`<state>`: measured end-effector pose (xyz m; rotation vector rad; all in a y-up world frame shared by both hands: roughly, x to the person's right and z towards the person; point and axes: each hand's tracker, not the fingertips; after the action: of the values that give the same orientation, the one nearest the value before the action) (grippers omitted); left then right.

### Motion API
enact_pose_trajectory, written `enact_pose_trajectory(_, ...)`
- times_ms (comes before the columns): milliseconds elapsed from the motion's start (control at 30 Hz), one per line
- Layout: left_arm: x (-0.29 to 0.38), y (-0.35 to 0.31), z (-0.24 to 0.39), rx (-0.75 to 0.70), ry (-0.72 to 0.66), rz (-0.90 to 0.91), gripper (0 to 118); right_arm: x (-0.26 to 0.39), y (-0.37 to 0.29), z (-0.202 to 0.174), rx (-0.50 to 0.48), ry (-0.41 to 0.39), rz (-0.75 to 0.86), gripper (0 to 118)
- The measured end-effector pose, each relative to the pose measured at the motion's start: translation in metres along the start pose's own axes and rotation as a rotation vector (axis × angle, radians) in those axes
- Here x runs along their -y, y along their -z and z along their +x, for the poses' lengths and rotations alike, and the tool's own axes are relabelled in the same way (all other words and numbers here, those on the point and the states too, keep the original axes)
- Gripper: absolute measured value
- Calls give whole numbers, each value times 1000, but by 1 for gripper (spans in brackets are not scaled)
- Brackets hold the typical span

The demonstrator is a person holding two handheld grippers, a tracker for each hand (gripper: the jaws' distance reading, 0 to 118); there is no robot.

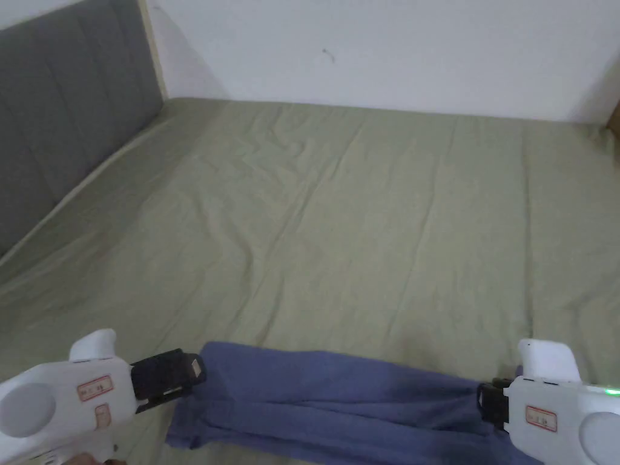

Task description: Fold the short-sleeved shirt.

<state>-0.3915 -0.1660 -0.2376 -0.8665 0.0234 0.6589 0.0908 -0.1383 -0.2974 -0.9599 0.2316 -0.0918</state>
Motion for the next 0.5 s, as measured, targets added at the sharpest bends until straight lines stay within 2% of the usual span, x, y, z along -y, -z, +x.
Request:
enact_pose_trajectory(167,14,37,-15,152,-174,-117,117,-1,13,-23,-14,-95,-21,0)
enact_pose_trajectory(233,18,56,-29,211,-250,-157,109,2,14,-30,-20,-108,-30,0)
enact_pose_trajectory(333,24,58,-27,201,-233,-129,108,5,21,-35,-37,-109,-61,0)
enact_pose_trajectory(367,22,57,-29,222,-270,-119,105,8,24,-37,-42,-114,-77,0)
enact_pose_trajectory(400,21,55,-33,245,-330,-100,78,10,27,-39,-42,-123,-88,0)
enact_pose_trajectory(433,19,54,-38,239,-356,-89,25,11,30,-42,-41,-131,-96,0)
enact_pose_trajectory(467,19,55,-42,217,-375,-86,7,12,32,-45,-42,-139,-104,0)
enact_pose_trajectory(500,20,58,-45,229,-388,-89,7,14,32,-48,-48,-144,-109,0)
